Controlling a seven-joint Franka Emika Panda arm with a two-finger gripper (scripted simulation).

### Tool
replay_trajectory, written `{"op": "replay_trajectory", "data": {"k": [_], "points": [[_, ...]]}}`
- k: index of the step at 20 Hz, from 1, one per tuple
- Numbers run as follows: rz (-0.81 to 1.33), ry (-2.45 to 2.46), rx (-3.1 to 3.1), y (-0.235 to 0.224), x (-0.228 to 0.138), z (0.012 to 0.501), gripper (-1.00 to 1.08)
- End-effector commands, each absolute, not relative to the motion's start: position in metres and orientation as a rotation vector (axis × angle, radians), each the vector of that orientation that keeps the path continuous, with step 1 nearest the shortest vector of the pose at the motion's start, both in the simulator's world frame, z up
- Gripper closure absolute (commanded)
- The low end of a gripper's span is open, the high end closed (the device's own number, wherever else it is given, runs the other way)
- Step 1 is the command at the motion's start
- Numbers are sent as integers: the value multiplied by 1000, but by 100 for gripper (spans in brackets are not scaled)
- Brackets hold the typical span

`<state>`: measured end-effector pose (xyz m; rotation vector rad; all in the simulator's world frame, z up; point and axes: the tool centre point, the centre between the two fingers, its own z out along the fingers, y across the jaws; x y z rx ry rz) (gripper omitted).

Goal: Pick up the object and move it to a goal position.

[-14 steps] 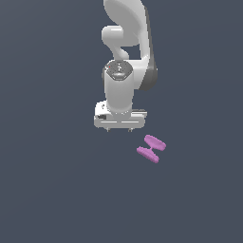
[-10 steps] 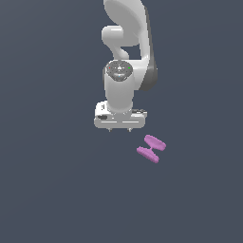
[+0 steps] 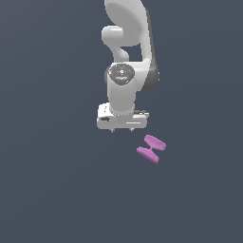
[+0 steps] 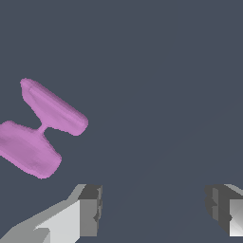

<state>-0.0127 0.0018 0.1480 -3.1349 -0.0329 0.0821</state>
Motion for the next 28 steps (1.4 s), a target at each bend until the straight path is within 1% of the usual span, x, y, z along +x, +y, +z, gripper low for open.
{"op": "replay_trajectory", "data": {"k": [1, 10, 21, 28], "points": [[79, -64, -3133, 5, -10, 146, -60], [47, -328, -3100, 35, 11, 126, -60], [-43, -866, -2940, 105, 49, 81, -60], [-102, -1104, -2823, 141, 63, 58, -60]]}}
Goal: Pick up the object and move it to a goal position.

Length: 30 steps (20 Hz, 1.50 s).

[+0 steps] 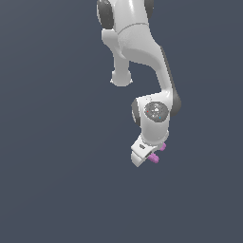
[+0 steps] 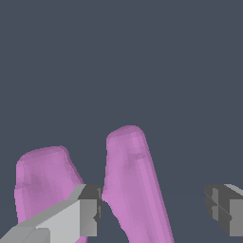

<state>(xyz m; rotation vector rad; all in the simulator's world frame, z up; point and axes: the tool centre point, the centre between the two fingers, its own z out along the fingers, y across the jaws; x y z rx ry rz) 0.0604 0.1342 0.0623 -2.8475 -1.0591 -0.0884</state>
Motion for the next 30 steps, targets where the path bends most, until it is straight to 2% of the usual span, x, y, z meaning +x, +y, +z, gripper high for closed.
{"op": "replay_trajectory", "data": {"k": [1, 8, 25, 26, 30], "points": [[-109, -1127, -2810, 145, 65, 56, -60], [-138, -1224, -2752, 161, 70, 46, -60], [-141, -1234, -2747, 166, 71, 15, -60], [-141, -1234, -2747, 166, 71, 15, 108], [-141, -1234, -2747, 166, 71, 15, 108]]}}
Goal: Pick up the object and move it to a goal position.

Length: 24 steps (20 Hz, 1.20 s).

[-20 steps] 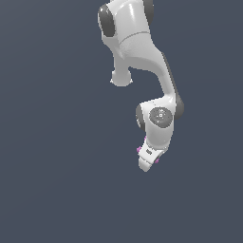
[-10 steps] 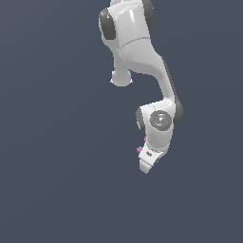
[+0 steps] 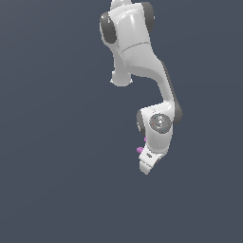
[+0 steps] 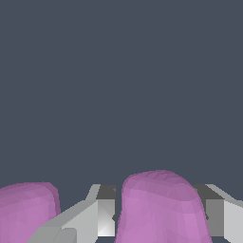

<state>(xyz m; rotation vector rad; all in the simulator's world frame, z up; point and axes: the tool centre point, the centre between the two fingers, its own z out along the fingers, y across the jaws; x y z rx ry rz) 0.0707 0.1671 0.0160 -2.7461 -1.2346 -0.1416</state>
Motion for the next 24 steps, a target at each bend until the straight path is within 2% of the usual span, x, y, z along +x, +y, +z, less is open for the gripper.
{"op": "replay_trajectory", "data": {"k": [1, 14, 24], "points": [[-141, -1234, -2747, 166, 71, 15, 108], [-142, -1235, -2747, 165, 67, 31, 108], [-141, -1236, -2748, 155, 50, 95, 108]]}}
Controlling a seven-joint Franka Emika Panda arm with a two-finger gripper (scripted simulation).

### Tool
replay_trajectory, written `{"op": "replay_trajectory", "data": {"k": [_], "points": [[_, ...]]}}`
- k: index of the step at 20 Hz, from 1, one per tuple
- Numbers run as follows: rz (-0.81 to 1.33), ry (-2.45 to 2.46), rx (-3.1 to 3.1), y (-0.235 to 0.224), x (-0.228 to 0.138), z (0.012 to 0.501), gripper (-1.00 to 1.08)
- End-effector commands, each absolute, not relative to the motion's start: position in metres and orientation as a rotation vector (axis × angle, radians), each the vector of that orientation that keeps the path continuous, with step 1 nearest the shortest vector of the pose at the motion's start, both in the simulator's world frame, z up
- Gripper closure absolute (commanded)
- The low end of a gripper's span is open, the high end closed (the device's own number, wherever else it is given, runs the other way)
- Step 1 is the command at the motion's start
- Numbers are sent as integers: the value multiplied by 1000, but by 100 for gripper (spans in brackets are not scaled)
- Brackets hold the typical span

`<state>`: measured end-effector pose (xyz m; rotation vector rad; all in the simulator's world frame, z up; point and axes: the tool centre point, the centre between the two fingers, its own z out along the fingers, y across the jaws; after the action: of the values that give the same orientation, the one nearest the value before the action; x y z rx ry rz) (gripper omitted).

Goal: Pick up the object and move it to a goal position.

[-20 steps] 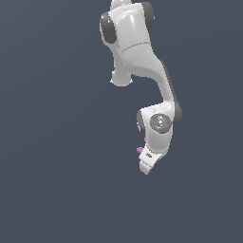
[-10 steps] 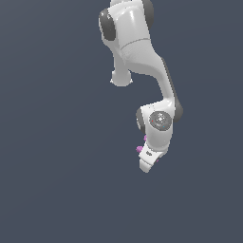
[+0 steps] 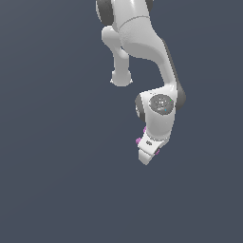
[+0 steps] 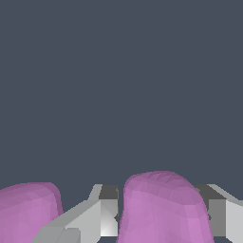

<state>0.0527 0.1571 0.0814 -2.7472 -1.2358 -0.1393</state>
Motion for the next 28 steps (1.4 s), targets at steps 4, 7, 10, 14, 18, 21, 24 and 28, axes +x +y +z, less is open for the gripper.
{"op": "replay_trajectory", "data": {"k": [4, 7, 10, 14, 18, 21, 24, 28], "points": [[-141, -1237, -2748, 149, 39, 135, 108], [-140, -1237, -2749, 145, 31, 167, 108], [-140, -1237, -2749, 140, 23, 200, 108], [-140, -1237, -2747, 135, 14, 239, 108], [-141, -1236, -2746, 130, 7, 272, 108], [-141, -1236, -2746, 128, 3, 290, 108], [-141, -1235, -2745, 126, 1, 303, 108], [-142, -1234, -2746, 125, 0, 311, 108]]}}
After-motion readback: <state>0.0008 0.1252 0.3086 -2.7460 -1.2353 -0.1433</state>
